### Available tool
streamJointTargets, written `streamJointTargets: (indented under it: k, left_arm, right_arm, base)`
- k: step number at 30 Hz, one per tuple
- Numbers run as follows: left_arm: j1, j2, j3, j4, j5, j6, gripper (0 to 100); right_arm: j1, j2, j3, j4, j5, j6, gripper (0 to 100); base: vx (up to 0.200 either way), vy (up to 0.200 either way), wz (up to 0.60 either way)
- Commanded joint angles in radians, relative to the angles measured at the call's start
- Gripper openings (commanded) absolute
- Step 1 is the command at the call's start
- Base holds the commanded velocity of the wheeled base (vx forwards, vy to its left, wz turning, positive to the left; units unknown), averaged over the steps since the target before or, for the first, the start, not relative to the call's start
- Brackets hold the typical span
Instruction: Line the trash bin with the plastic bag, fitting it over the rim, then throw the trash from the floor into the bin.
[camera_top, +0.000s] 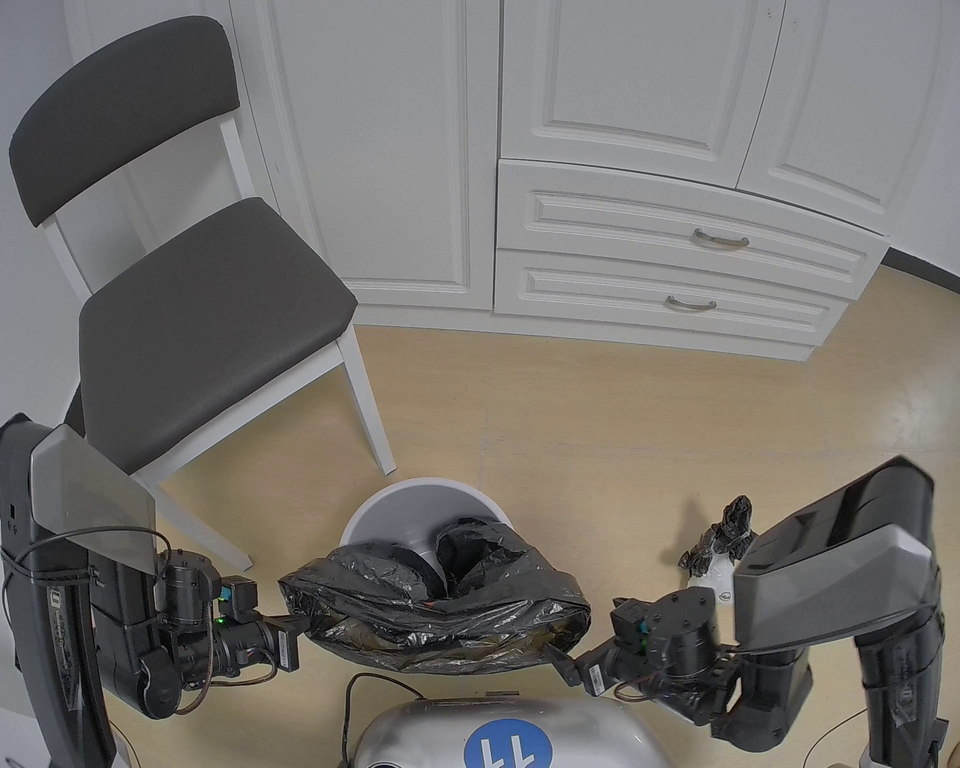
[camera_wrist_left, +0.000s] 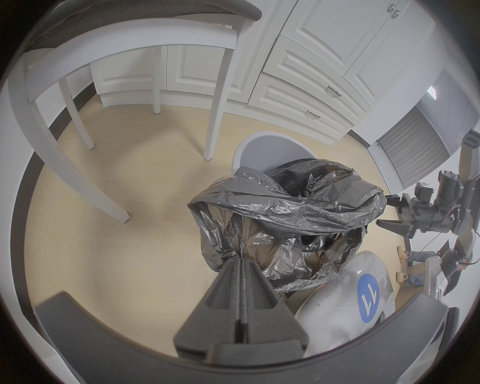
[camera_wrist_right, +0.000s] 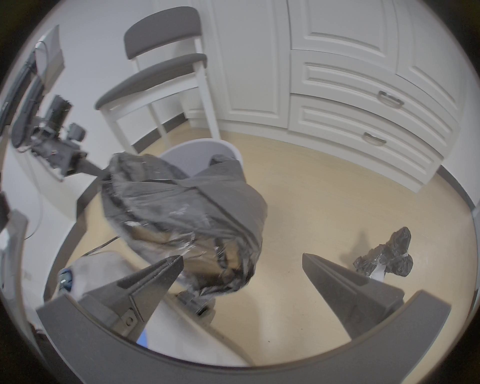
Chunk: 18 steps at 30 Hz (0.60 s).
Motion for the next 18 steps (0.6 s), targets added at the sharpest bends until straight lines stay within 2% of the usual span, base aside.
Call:
streamJointTargets:
  k: [1, 11, 14, 15, 16, 18]
  left_arm:
    - [-0.002, -0.072, 0.014, 0.000, 0.004, 0.002, 0]
    - [-0.014, -0.110, 0.026, 0.000, -0.004, -0.005, 0]
    - [-0.026, -0.110, 0.035, 0.000, 0.010, -0.005, 0]
    - [-0.026, -0.110, 0.035, 0.000, 0.010, -0.005, 100]
    - [-0.026, -0.115, 0.051, 0.000, 0.027, -0.010, 100]
    - [-0.023, -0.124, 0.058, 0.000, 0.039, -0.007, 100]
  right_arm:
    - [-0.058, -0.308, 0.196, -0.019, 0.154, -0.056, 100]
    - [-0.056, -0.406, 0.208, -0.019, 0.142, -0.082, 100]
    - [-0.040, -0.400, 0.124, 0.026, 0.131, -0.082, 100]
    - [-0.040, -0.400, 0.124, 0.026, 0.131, -0.082, 100]
    - [-0.013, -0.414, 0.018, 0.182, 0.086, -0.082, 100]
    - [0.022, -0.454, -0.105, 0.386, 0.027, -0.081, 100]
  base:
    - [0.000, 0.000, 0.00]
    - [0.000, 0.000, 0.00]
    - [0.000, 0.000, 0.00]
    - [0.000, 0.000, 0.00]
    - [0.000, 0.000, 0.00]
    - [0.000, 0.000, 0.00]
